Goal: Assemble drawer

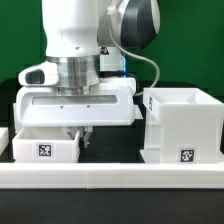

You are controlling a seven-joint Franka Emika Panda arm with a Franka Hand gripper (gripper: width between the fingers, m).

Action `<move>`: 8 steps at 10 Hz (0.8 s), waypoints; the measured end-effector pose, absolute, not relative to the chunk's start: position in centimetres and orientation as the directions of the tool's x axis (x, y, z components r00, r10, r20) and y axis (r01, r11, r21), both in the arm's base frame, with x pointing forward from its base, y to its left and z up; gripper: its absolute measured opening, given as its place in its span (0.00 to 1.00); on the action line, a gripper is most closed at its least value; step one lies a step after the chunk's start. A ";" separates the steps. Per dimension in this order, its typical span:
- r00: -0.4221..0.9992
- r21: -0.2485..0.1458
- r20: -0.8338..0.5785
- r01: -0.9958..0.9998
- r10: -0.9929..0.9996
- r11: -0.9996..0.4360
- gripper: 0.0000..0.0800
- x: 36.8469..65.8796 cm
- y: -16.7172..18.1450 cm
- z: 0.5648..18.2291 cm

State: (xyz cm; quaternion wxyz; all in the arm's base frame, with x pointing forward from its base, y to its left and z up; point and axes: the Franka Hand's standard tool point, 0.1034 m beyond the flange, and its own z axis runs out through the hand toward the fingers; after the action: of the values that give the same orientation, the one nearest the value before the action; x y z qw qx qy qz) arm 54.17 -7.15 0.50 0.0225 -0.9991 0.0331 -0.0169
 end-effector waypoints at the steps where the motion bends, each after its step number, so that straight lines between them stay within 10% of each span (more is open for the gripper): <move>1: 0.999 -0.044 0.033 -0.032 -0.033 -0.999 0.05 54.1 -7.1 0.7; 8: 0.961 -0.050 0.022 0.277 0.276 -0.960 0.05 53.1 -6.6 2.6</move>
Offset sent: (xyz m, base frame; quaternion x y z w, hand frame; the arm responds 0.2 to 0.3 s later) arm -0.0141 0.0096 0.0210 0.0393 -0.0435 -0.1522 0.9866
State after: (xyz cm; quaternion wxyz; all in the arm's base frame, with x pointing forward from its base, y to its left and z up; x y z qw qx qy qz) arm 53.09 -6.62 2.63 0.0264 -0.9898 -0.1397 -0.0073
